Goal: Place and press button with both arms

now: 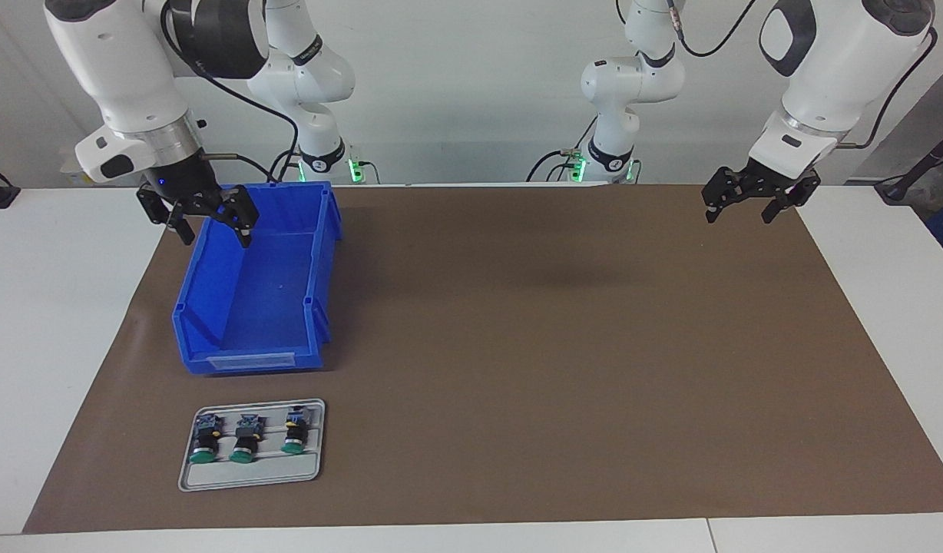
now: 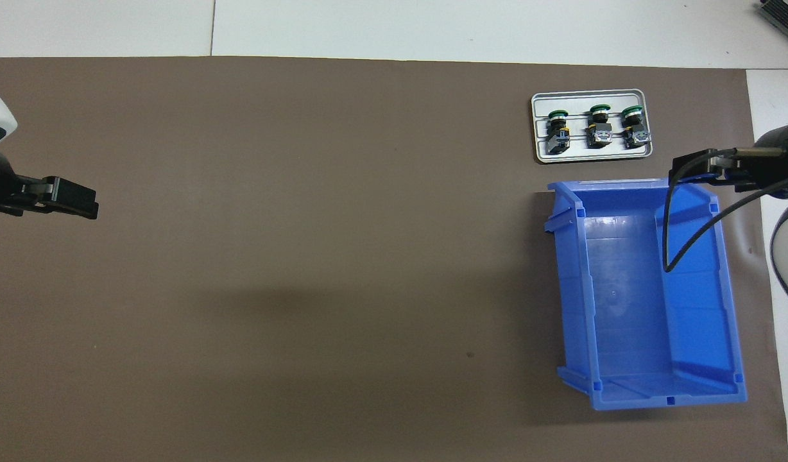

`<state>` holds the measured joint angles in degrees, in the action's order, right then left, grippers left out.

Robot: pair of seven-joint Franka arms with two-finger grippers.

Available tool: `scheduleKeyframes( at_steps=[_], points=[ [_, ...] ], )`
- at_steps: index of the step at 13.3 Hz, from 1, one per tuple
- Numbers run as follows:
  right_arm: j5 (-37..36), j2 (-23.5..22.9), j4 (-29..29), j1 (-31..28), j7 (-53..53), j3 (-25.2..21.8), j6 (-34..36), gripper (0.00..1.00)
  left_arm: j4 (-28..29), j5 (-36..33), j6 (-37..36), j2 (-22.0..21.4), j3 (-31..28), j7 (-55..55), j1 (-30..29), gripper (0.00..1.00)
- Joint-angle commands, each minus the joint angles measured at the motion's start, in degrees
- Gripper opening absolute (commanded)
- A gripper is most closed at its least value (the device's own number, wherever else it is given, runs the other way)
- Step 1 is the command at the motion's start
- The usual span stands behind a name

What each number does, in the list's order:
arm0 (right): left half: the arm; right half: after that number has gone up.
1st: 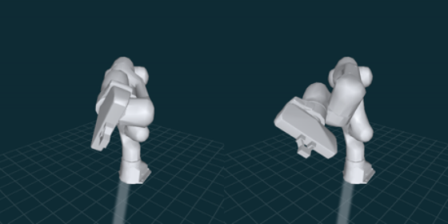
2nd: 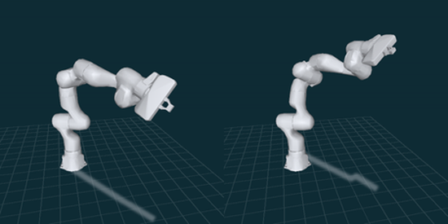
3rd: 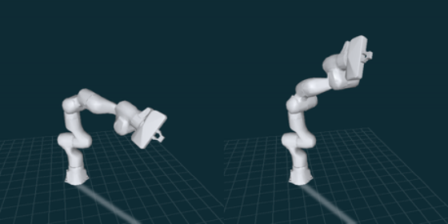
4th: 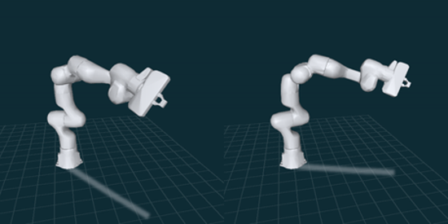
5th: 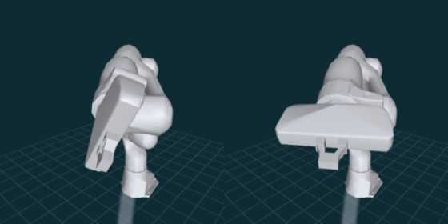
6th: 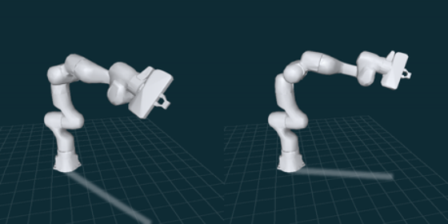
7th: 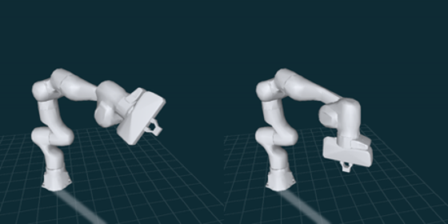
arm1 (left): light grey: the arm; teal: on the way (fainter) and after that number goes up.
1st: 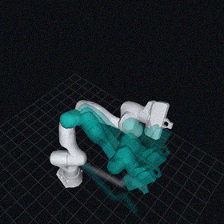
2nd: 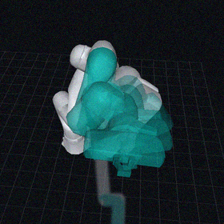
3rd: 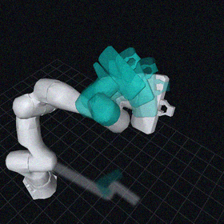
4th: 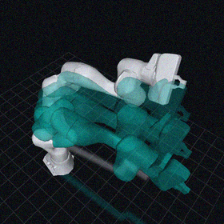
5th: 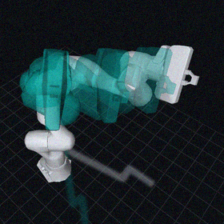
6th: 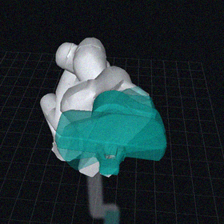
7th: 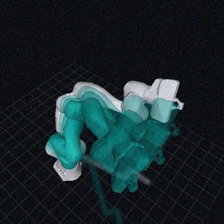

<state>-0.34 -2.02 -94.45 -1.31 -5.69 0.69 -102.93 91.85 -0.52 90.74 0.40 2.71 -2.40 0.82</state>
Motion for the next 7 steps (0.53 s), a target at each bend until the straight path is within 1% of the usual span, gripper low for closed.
scheduleKeyframes(
  at_steps=[1, 2, 5, 7],
  points=[
    [0.87, -5.96, 3.91, -1.68, 2.0, 0.19, -2.62, 0.95, 1.75, -0.36, 0.4, -1.54, 0.19, -0.41, -0.56, 1.0],
    [1.05, -8.5, 5.58, -1.94, 2.0, 0.19, -2.89, 0.95, 1.75, -0.36, 0.4, -1.63, 0.19, -0.41, -0.56, 1.0],
    [0.79, -18.6, 14.01, -1.95, 2.09, 0.54, -5.17, 0.94, 1.75, -0.36, 0.4, -1.63, 0.19, -0.41, -0.56, 1.0],
    [0.7, -23.36, 17.36, -2.03, 2.17, 0.8, -8.33, 0.93, 1.75, -0.36, 0.4, -1.54, 0.19, -0.41, -0.56, 1.0]
  ],
)
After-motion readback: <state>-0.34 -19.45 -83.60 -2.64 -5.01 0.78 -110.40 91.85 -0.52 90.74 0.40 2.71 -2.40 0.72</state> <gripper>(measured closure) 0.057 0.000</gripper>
